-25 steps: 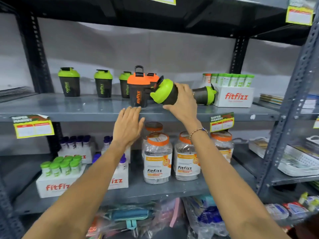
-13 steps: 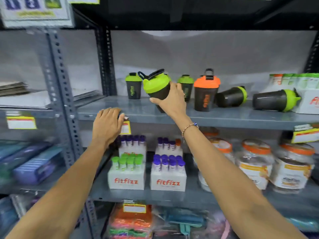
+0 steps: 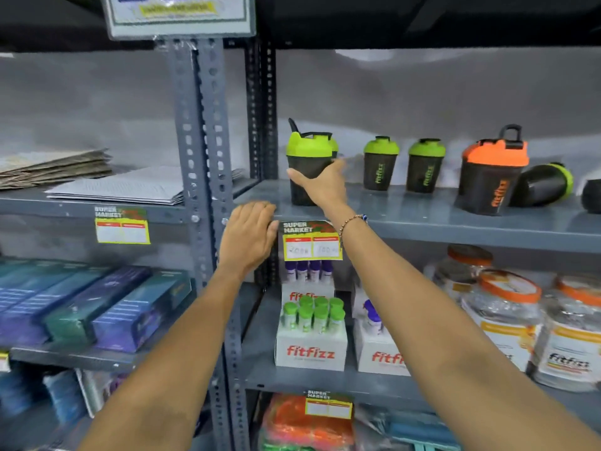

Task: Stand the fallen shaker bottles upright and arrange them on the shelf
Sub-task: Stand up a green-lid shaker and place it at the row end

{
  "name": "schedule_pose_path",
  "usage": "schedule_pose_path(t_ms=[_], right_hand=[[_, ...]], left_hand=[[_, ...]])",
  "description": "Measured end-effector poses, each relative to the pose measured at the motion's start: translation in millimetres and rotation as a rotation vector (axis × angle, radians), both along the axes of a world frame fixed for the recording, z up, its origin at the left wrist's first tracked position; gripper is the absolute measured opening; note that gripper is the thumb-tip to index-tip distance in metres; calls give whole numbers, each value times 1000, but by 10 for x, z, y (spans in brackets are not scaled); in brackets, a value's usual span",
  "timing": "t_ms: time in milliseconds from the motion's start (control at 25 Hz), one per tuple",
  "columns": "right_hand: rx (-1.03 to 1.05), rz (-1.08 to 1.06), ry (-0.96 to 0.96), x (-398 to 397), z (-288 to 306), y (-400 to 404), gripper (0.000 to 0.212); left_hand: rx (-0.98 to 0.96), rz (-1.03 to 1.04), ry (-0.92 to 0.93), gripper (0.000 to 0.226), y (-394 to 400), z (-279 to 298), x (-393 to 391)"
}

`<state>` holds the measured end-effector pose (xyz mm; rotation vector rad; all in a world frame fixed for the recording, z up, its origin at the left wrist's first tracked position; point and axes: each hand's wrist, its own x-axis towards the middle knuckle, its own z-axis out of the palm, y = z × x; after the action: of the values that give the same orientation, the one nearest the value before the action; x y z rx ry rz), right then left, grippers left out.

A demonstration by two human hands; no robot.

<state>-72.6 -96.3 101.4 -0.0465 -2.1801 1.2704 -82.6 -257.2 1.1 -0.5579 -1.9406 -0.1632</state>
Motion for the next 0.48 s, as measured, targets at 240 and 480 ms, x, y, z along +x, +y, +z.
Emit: schedule_pose_path(t_ms=[240,480], right_hand=[[-144,182,-185,-119,-9,46,92],[-121,163,-172,-130,-47,35,94]], left_hand=[[0,-20,110,40,-3,-47,-73],[0,-29,152,40,-19,-57,-90]])
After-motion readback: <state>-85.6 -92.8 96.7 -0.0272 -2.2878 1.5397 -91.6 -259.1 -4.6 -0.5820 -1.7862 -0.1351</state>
